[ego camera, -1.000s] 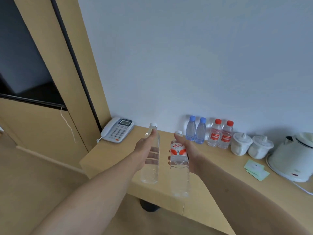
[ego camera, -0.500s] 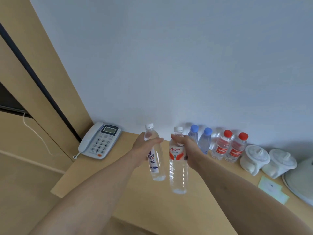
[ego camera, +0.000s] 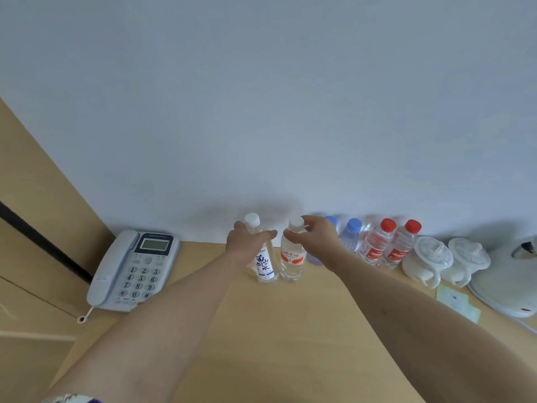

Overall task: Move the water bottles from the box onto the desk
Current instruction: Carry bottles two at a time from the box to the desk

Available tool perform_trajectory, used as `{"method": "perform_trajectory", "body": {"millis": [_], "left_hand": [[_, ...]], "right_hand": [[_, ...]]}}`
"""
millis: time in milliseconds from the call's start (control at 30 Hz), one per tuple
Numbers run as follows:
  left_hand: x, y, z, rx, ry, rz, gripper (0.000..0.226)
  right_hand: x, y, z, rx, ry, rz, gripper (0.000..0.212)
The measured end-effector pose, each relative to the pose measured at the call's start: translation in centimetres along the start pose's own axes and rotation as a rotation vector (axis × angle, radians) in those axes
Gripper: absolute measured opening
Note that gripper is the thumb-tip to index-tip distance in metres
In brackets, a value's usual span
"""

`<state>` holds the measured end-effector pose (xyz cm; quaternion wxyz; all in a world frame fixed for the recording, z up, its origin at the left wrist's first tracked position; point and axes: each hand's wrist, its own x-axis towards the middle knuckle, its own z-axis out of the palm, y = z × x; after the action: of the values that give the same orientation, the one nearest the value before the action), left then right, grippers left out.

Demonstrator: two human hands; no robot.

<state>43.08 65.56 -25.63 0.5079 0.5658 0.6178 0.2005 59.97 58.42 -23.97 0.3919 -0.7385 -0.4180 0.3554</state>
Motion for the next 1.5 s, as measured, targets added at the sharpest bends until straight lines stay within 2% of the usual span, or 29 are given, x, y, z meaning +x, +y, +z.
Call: {"method": "perform_trajectory", "body": {"millis": [133,233,600,700,967,1267,1500], "left_hand": [[1.5,0.9,0.2,-0.057,-0.025,-0.021,0.078],[2.2,1.5,0.4,-0.085,-0.052,-0.018,0.081],[2.5,2.9,3.2,-0.083,0.030,0.104,0.057],[2.9,3.1,3.6,-0.069,0.069,0.137,0.051],[3.5,2.7,3.9,-0.026,0.095,0.170,0.059],[1.7,4.2,3.0,0.134,0.050,0.217,0.074],[-1.6,5.6,1.9,0.185,0.156,0.262,0.072]], "right_hand": [[1.2,-1.2,-0.1,-0.181,0.108,-0.050,0.026],[1.9,-1.5,-0.3,-0.207,0.222,-0.046,0.030],[3.1,-1.4,-0.7,-0.257,0.300,-0.040,0.036],[3.3,-1.4,-0.7,-0.259,0.302,-0.051,0.039],[3.2,-0.9,-0.5,-0.246,0.318,-0.108,0.041],[1.8,-1.0,-1.2,-0.315,0.215,-0.140,0.064],[-0.1,-1.1,-3.5,-0.353,0.188,-0.189,0.068]]}}
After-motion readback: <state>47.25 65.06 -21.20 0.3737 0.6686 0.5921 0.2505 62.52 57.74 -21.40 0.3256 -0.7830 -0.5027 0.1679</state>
